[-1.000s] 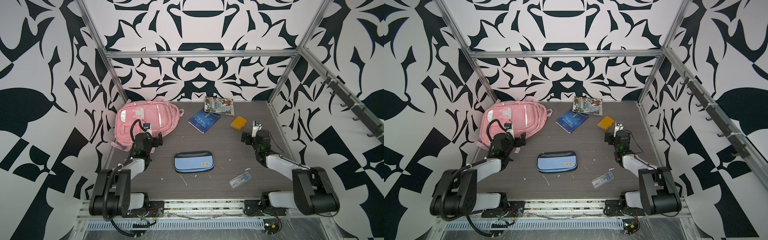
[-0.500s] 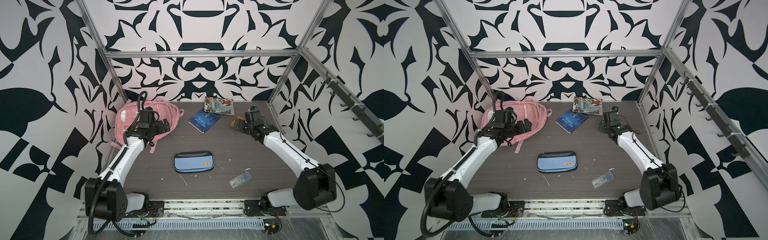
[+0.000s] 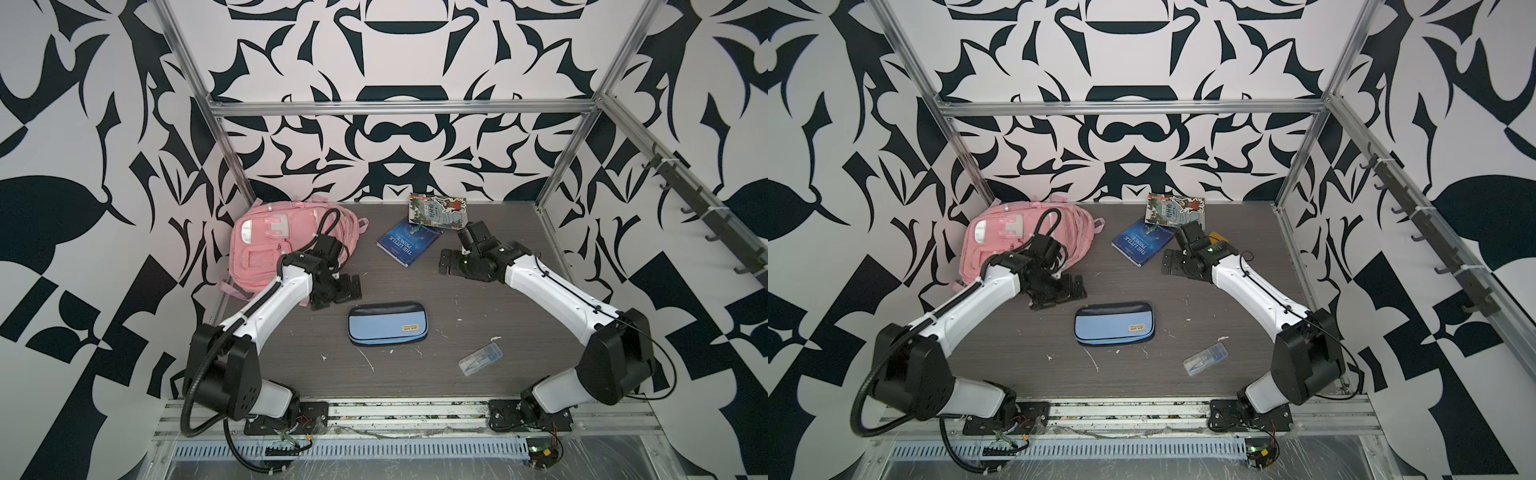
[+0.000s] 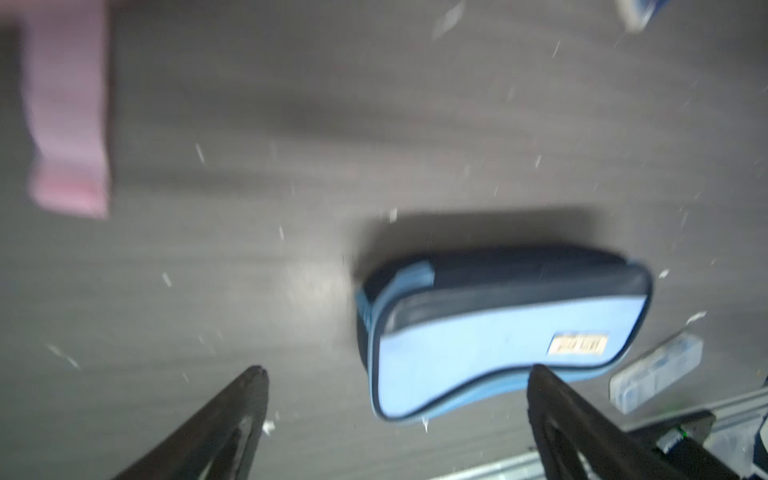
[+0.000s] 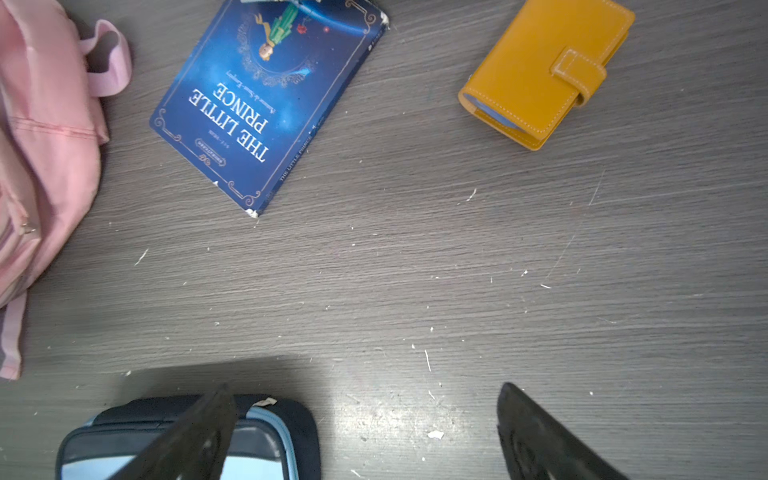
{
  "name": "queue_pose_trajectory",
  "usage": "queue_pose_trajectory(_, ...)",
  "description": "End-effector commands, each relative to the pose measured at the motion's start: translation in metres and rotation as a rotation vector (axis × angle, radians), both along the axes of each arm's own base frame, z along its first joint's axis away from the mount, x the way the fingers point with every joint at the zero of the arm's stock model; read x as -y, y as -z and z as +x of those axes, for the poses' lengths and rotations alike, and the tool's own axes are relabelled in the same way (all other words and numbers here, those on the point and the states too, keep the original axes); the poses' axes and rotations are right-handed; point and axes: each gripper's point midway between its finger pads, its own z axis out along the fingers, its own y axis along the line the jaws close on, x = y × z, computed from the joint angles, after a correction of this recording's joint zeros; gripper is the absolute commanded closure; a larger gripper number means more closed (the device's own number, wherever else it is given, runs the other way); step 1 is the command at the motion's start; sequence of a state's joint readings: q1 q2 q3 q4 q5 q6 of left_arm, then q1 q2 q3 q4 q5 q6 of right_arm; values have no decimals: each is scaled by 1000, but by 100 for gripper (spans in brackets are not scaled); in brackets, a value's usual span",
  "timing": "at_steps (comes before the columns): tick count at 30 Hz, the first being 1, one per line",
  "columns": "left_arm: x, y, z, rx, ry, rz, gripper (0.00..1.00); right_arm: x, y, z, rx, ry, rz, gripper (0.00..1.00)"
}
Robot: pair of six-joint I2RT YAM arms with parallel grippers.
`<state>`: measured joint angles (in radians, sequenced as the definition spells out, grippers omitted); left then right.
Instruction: Pack the student bag
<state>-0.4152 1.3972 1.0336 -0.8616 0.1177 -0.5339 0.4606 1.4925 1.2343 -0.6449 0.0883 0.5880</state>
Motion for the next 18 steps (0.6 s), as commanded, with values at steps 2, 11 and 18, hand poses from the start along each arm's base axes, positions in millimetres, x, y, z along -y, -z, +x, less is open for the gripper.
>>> queue_pose_trajectory(2,12,20,-38,-118,-76,-41,1,-6,-39,9,71,-11,33,0)
queue_pose_trajectory(11,82,48,-21,-96,46,-49,1,-10,-70,15,125,-71,20,0)
queue_pose_trajectory(18,188,36,-11,-32,271,-85,1,15,-75,9,150,-40,-17,0)
